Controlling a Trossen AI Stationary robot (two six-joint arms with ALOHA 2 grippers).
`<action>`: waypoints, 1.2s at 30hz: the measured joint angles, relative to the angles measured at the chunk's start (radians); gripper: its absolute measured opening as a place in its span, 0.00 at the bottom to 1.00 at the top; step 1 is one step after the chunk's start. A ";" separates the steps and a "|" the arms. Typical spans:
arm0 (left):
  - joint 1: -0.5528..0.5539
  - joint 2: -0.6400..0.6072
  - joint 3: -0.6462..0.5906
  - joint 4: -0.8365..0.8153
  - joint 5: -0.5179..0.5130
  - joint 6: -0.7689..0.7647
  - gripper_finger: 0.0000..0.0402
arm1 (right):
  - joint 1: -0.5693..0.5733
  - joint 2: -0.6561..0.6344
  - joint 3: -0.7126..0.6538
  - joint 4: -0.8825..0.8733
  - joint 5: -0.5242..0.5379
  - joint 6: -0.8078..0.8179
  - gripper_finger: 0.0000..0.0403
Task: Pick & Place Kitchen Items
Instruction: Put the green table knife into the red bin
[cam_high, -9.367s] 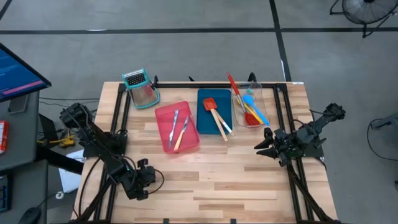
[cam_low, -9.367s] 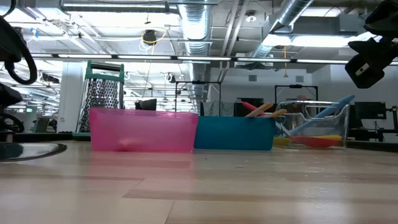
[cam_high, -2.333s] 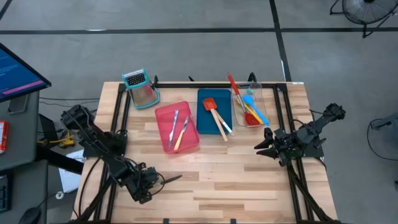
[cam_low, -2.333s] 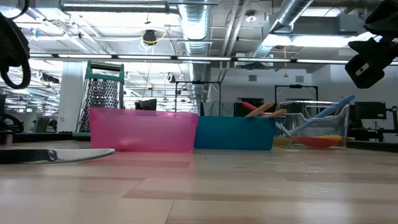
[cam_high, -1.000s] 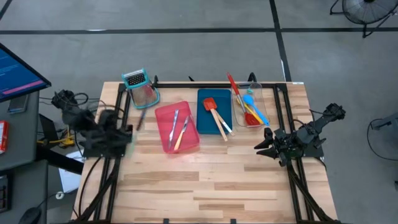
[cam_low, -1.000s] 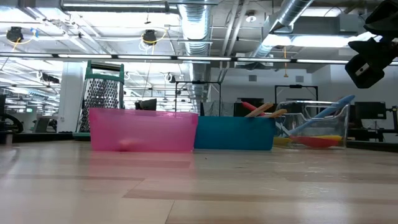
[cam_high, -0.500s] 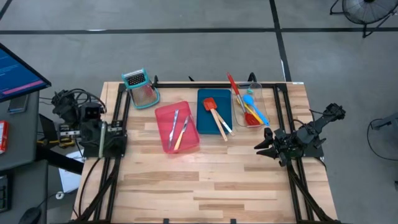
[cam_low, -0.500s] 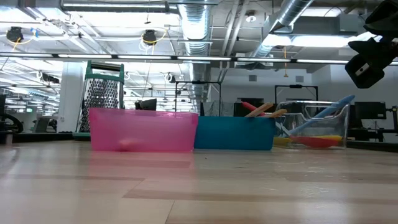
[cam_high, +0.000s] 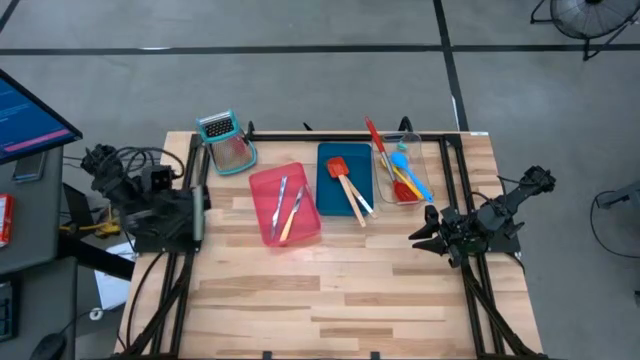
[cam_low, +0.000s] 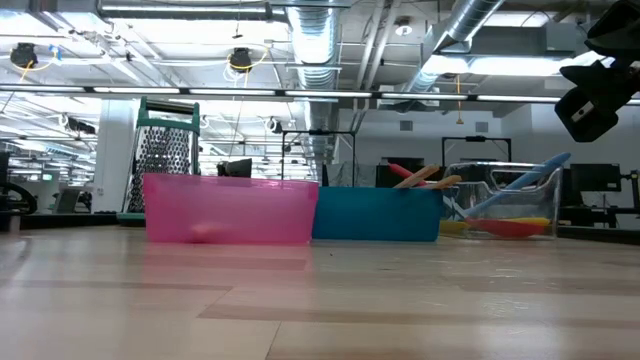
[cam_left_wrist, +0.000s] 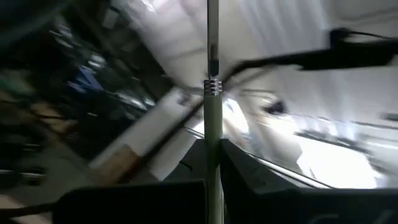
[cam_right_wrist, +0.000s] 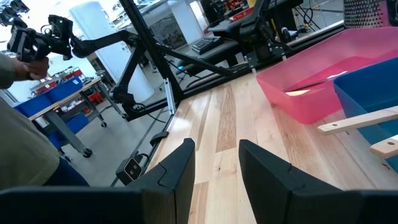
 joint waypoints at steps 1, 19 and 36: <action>0.010 0.013 0.000 0.000 -0.048 0.008 0.01 | 0.000 0.000 0.000 0.000 0.000 0.000 0.31; 0.293 0.398 -0.001 -0.340 -0.576 0.149 0.01 | 0.000 0.000 0.000 0.000 0.000 0.000 0.31; 0.588 0.694 -0.124 -0.500 -0.195 -0.334 0.01 | 0.000 0.000 0.000 0.000 0.000 0.000 0.31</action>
